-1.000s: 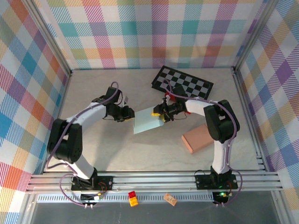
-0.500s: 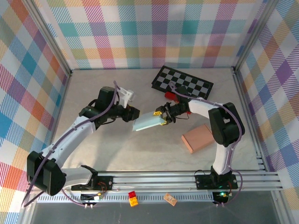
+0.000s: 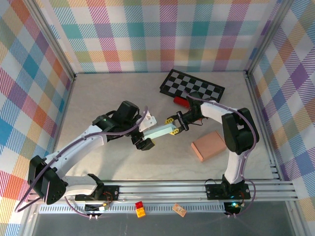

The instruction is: Fold the paper box

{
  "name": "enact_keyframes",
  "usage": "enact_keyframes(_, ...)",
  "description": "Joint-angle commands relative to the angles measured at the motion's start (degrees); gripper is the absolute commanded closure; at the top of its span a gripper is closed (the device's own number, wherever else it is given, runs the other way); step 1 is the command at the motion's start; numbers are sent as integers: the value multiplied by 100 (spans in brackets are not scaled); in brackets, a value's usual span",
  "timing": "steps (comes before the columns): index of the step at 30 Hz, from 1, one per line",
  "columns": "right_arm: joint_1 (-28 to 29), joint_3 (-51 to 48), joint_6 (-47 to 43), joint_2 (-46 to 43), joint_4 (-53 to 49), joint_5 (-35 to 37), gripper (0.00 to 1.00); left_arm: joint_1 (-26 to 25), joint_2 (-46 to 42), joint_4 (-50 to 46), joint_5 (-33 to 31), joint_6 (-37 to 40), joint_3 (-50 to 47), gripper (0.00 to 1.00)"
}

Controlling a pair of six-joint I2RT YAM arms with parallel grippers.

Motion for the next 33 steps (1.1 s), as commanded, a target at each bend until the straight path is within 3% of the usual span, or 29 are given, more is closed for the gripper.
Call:
enact_keyframes(1, -51, 8, 119, 133, -242, -227, 62, -134, 14, -38, -516, 461, -143, 0)
enact_keyframes(6, -51, -40, 128, 190, -263, -251, 63, -292, 142, 241, -1291, 282, -329, 0)
enact_keyframes(16, -56, -282, 352, 217, -8, -357, 63, -678, 702, 781, -2051, 508, -470, 0)
enact_keyframes(24, -126, -332, 262, 338, -155, -350, 60, -682, 1249, 1159, -1994, 404, -293, 2)
enact_keyframes(33, -286, -439, 232, 402, -328, -266, 50, -677, 1621, 1220, -1931, 473, -134, 7)
